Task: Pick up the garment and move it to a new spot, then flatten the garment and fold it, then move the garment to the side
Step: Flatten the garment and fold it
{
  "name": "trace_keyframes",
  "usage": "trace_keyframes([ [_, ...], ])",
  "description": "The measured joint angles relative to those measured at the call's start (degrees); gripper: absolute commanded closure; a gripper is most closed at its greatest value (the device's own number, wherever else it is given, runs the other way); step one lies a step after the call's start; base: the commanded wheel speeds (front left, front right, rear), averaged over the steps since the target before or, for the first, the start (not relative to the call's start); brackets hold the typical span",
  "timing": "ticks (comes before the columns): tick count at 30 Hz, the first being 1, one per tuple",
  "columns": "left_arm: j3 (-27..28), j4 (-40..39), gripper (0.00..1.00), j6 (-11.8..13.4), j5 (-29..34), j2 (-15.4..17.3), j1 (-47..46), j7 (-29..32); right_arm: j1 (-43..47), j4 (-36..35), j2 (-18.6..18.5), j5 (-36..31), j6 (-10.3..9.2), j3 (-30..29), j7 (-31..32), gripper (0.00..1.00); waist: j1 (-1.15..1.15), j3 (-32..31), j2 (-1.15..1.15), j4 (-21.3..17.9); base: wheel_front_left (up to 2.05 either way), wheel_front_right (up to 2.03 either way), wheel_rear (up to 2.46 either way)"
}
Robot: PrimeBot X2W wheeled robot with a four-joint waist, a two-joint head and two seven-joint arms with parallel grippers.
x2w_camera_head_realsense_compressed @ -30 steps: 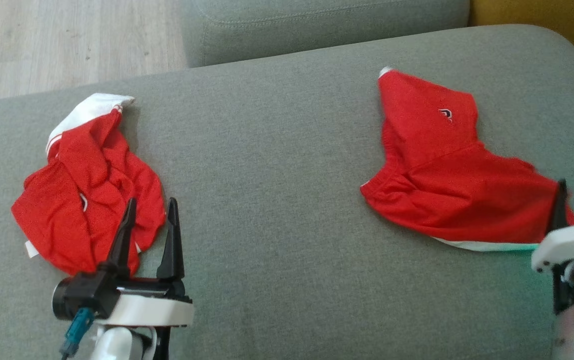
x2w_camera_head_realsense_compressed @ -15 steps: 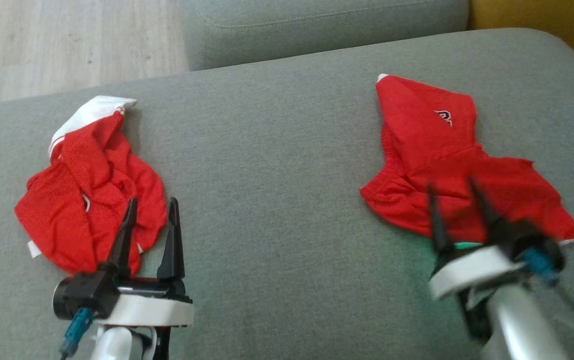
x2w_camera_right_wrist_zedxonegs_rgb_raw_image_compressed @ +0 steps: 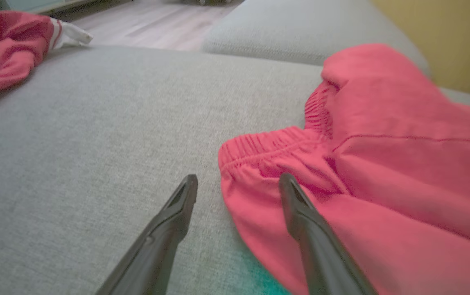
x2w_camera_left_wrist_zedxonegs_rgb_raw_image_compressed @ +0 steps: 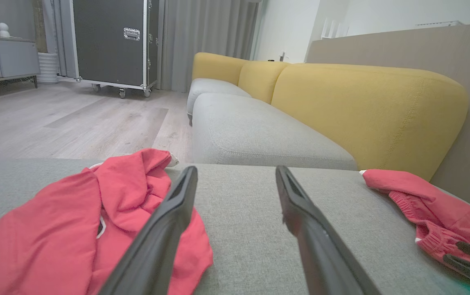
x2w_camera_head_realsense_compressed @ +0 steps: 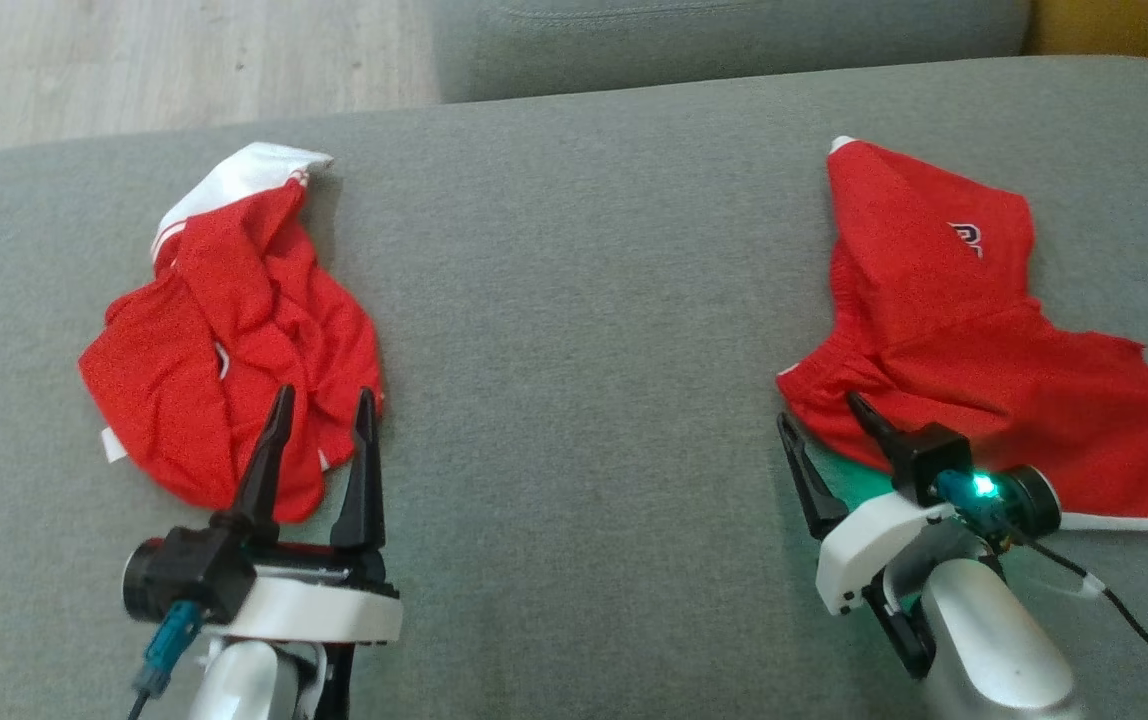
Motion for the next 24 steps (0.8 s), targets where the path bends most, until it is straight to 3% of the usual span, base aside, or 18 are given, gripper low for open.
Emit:
trace_keyframes([
  [9, -2.2, 0.4, 0.00, 0.0, -0.1, -0.1, -0.6, 0.0, -5.8, 10.2, -0.1, 0.8, 0.00, -2.3, 1.4, 0.00, 0.00, 1.2, 0.00, 2.4, 0.00, 0.00, 0.00],
  [10, -2.3, 0.4, 0.00, 0.0, -0.3, -0.1, -0.6, 0.0, -6.3, 11.0, -0.1, 1.2, 0.00, -2.3, 0.9, 0.42, 0.00, 1.3, 0.00, 2.5, 0.00, 0.00, 0.00],
  [11, -2.3, 0.4, 0.00, 0.0, -0.5, -0.1, -0.7, 0.0, -6.8, 11.5, -0.1, 2.3, 0.00, -2.1, 0.3, 1.00, 0.00, 1.4, 0.00, 2.6, 0.00, 0.00, 0.00],
  [16, -2.3, 0.7, 0.00, 0.0, -0.6, -0.1, -0.9, 0.0, -8.8, 11.7, -0.3, 9.5, 0.00, 3.9, -2.9, 1.00, 0.00, 1.4, 0.00, 2.5, 0.00, 0.00, 0.00],
  [24, -2.3, 0.8, 0.00, 0.0, -0.6, -0.1, -1.5, 0.0, -9.6, 5.2, -0.6, 21.0, 0.00, 18.0, -4.3, 1.00, 0.00, 0.9, 0.00, 2.1, 0.00, 0.00, 0.00],
])
